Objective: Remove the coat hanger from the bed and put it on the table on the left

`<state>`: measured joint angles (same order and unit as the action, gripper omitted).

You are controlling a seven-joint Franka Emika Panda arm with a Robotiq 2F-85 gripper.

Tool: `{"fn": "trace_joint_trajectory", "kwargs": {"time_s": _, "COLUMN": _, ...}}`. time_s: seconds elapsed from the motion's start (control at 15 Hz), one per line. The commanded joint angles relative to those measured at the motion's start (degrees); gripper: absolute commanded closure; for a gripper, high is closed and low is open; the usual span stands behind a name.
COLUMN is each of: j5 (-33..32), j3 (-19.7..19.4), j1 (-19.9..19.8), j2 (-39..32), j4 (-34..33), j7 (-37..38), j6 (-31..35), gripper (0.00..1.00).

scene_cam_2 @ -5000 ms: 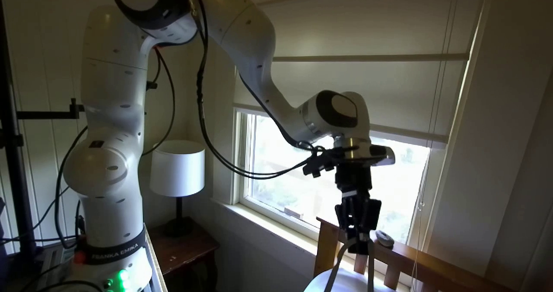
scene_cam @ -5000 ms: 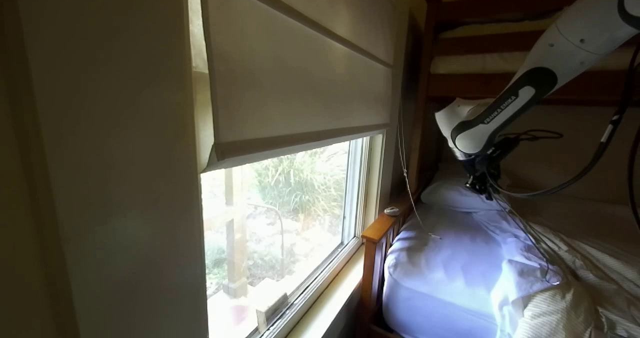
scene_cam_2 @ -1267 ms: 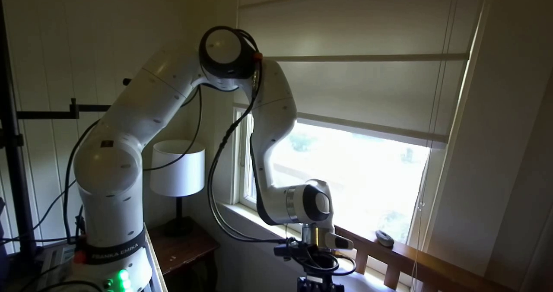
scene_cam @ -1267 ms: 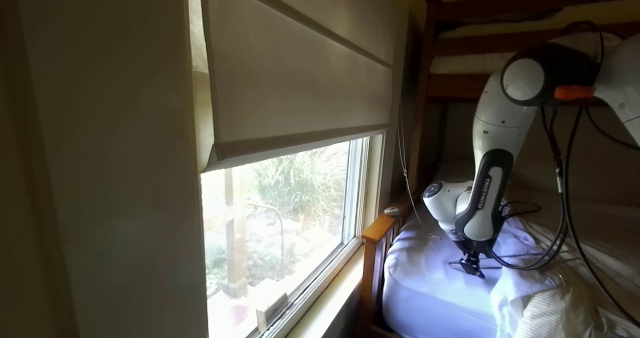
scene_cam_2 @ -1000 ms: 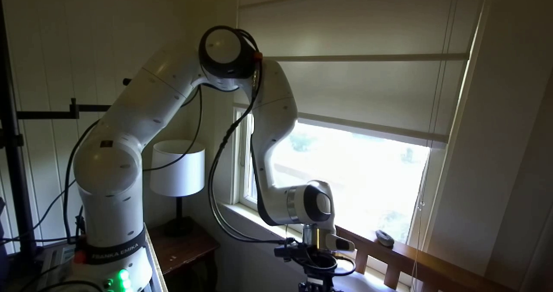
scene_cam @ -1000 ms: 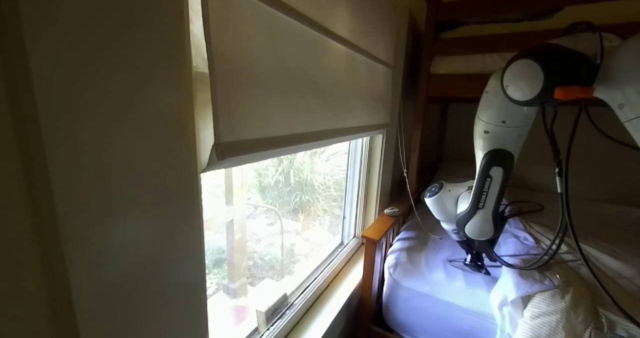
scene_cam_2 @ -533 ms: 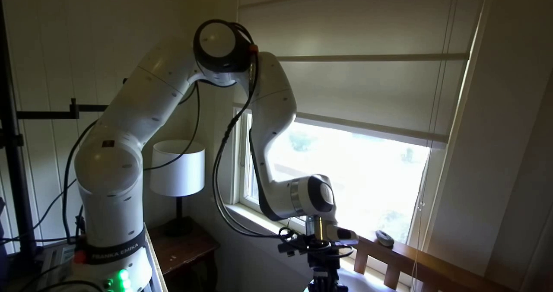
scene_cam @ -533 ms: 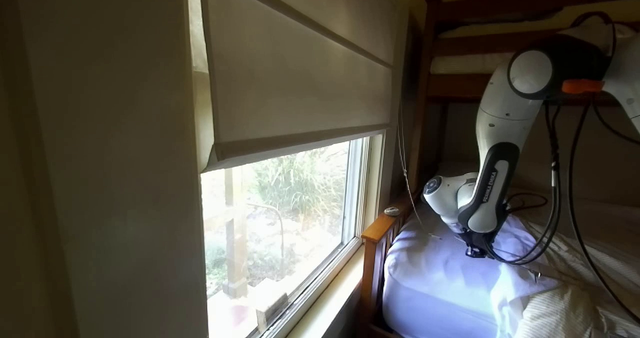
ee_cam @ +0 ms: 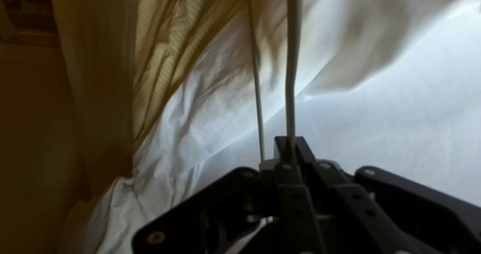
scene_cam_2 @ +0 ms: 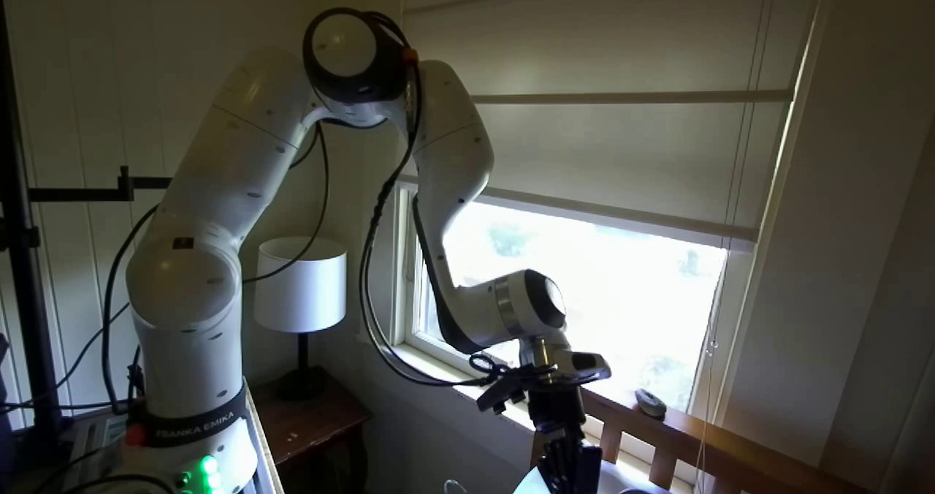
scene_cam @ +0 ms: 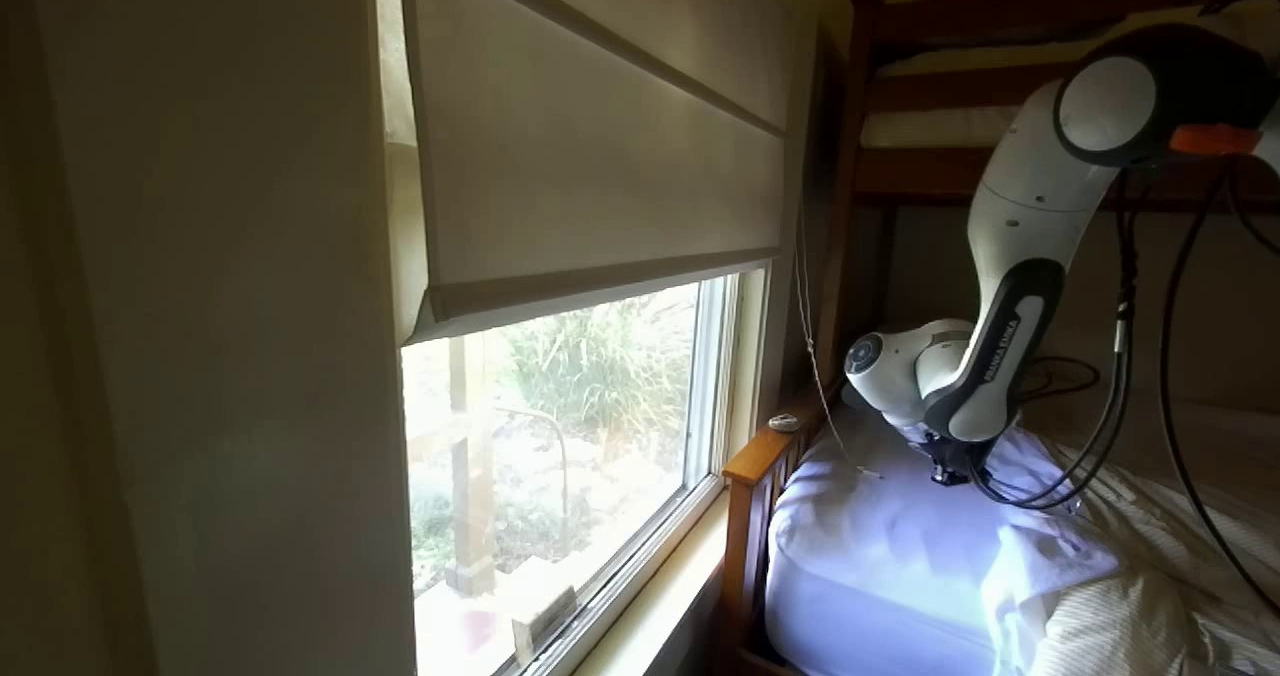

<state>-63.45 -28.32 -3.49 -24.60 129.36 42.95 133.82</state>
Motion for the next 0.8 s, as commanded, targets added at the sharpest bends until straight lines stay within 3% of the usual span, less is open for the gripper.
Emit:
{"fn": "trace_joint_trajectory", "kwargs": {"time_s": 0.0, "j5": -14.57, "j3": -3.44, "j1": 6.13, "j2": 11.38, "j4": 6.8, "j7": 4.66, "j6": -3.7, "gripper": 0.99}}
{"fn": "trace_joint_trajectory", "kwargs": {"time_s": 0.2, "j5": -24.89, "j3": -4.68, "j1": 10.8, "j2": 20.42, "j4": 10.92, "j7": 3.51, "j6": -9.47, "gripper": 0.99}}
{"fn": "trace_joint_trajectory", "kwargs": {"time_s": 0.47, "j5": -34.26, "j3": -2.19, "j1": 14.63, "j2": 32.7, "j4": 14.98, "j7": 1.3, "j6": -13.13, "gripper": 0.99}}
{"fn": "trace_joint_trajectory", "kwargs": {"time_s": 0.53, "j5": -35.82, "j3": 6.43, "j1": 7.55, "j2": 35.74, "j4": 15.84, "j7": 0.86, "j6": -13.06, "gripper": 0.99}}
{"fn": "trace_joint_trajectory", "kwargs": {"time_s": 0.73, "j5": -35.62, "j3": 11.9, "j1": 4.99, "j2": 44.5, "j4": 19.8, "j7": 1.31, "j6": -7.12, "gripper": 0.99}}
